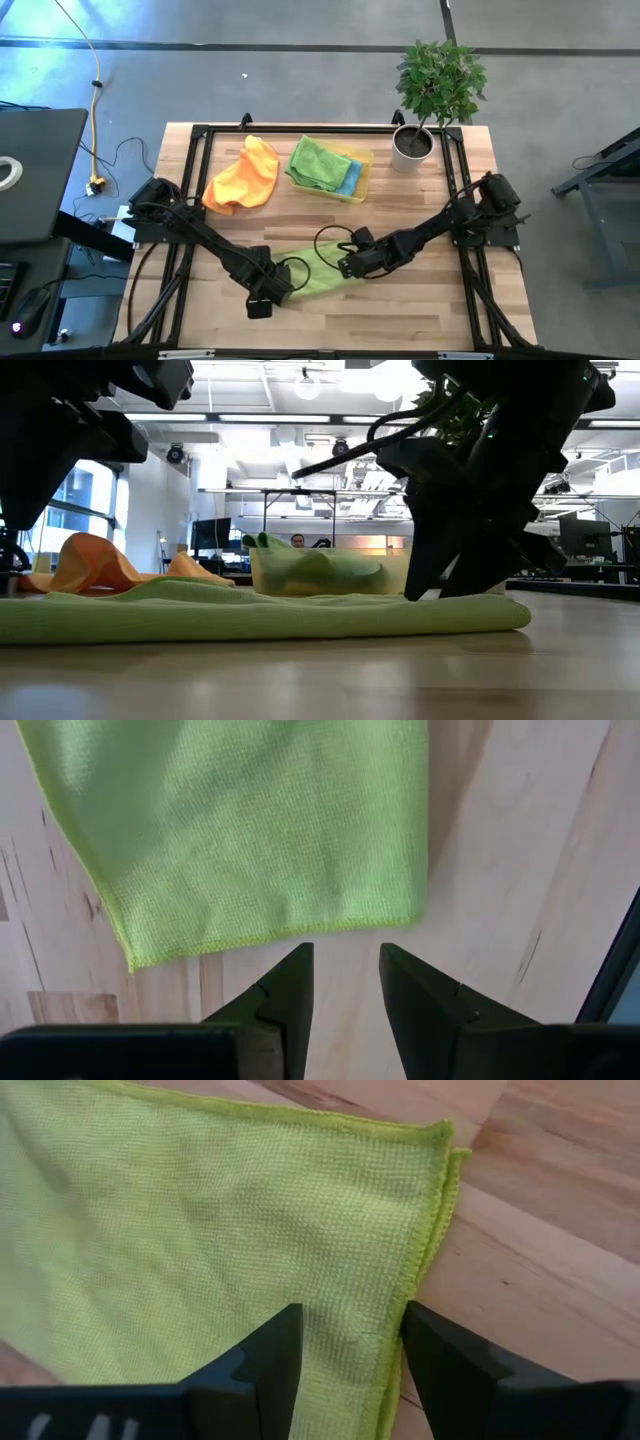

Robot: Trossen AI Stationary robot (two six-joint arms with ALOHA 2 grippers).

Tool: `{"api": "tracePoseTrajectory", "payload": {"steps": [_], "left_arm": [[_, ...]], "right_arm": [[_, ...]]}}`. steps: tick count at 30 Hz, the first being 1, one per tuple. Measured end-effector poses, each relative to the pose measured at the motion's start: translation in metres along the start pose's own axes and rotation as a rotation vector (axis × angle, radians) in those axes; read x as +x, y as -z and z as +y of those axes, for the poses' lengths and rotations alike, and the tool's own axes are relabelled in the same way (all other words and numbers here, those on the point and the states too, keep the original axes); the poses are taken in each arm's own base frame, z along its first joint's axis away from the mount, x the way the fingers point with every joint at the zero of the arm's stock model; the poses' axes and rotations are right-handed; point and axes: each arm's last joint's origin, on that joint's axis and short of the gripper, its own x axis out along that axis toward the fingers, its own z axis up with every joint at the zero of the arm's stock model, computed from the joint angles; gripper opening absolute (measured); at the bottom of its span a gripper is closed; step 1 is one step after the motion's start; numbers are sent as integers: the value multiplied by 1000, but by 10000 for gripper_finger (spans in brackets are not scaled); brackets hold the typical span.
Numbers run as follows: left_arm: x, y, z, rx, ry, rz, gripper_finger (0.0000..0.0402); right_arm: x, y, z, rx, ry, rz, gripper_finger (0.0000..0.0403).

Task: Fold microfiber towels
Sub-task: Fold the light green microfiber towel

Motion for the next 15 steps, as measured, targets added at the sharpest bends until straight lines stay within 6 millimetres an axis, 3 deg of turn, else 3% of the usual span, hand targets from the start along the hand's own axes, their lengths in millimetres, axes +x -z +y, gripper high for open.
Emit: {"api": "tracePoseTrajectory", "payload": {"steps": [6,15], "left_arm": [[0,0,0,0,0,1,106],[0,0,0,-1,1,0,106]], "right_arm": [[1,1,-1,-11,10,-27,149],[2,3,-10,-32,108,-19,46]]}}
